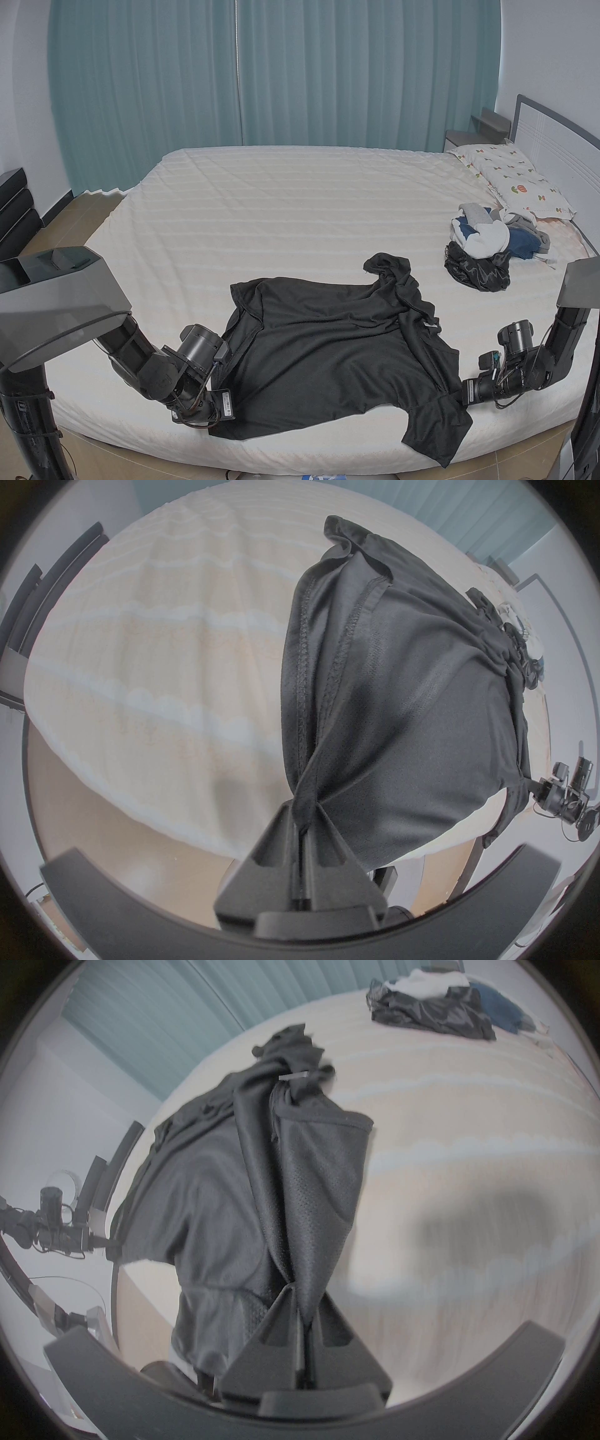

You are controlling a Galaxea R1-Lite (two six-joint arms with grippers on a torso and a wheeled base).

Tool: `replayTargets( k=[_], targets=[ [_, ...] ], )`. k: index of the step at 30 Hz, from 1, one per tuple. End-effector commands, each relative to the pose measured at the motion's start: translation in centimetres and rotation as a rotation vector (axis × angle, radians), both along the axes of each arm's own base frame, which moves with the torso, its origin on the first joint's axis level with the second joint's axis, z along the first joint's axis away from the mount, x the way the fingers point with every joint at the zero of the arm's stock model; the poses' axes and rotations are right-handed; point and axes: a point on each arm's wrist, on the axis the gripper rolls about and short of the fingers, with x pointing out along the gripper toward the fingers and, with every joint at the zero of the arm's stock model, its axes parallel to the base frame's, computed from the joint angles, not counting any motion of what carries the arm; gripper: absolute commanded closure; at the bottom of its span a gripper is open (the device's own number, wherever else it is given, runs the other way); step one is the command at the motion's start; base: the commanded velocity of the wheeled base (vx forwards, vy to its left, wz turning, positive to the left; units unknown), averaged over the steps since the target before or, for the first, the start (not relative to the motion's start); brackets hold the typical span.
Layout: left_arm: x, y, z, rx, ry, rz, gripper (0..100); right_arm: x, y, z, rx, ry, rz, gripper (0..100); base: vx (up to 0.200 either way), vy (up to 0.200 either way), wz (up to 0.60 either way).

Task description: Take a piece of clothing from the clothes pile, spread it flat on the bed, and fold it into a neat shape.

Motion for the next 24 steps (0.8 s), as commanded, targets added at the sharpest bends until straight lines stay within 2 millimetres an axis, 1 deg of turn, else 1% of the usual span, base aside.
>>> replayTargets(
  k=[1, 5, 8, 11, 14, 19, 20, 21, 22, 24],
  targets=[
    [0.1, 1.2, 1.7, 0.033, 0.031, -0.007, 100, -0.6, -0.9, 2.6, -0.033, 0.021, 0.029, 100, 0.0, 0.0, 0.0],
    [0.0, 2.1, 2.8, 0.058, 0.053, 0.0, 100, -1.2, -2.0, 4.3, -0.068, 0.083, 0.054, 100, 0.0, 0.0, 0.0],
    [-0.2, 2.5, 3.1, 0.104, 0.066, -0.005, 100, -2.1, -2.2, 4.9, -0.081, 0.146, 0.093, 100, 0.0, 0.0, 0.0],
    [-0.9, 2.9, 2.9, 0.171, 0.121, -0.038, 100, -2.7, -2.2, 5.0, -0.09, 0.186, 0.125, 100, 0.0, 0.0, 0.0],
    [-1.2, 3.1, 2.8, 0.192, 0.161, -0.051, 100, -3.2, -2.1, 4.9, -0.096, 0.218, 0.151, 100, 0.0, 0.0, 0.0],
    [-1.3, 3.1, 2.7, 0.198, 0.176, -0.064, 100, -3.6, -2.3, 4.8, -0.143, 0.263, 0.159, 100, 0.0, 0.0, 0.0],
    [-1.1, 3.0, 2.8, 0.189, 0.166, -0.063, 100, -3.5, -2.5, 4.7, -0.169, 0.27, 0.147, 0, 0.0, 0.0, 0.0],
    [-1.0, 2.9, 2.8, 0.184, 0.163, -0.062, 100, -3.5, -2.5, 4.6, -0.171, 0.273, 0.145, 0, 0.0, 0.0, 0.0],
    [-1.0, 2.9, 2.8, 0.179, 0.161, -0.062, 0, -3.4, -2.5, 4.6, -0.173, 0.269, 0.143, 0, 0.0, 0.0, 0.0],
    [-1.0, 2.9, 2.8, 0.18, 0.166, -0.061, 0, -3.2, -2.6, 4.8, -0.175, 0.267, 0.142, 0, 0.0, 0.0, 0.0]
  ],
)
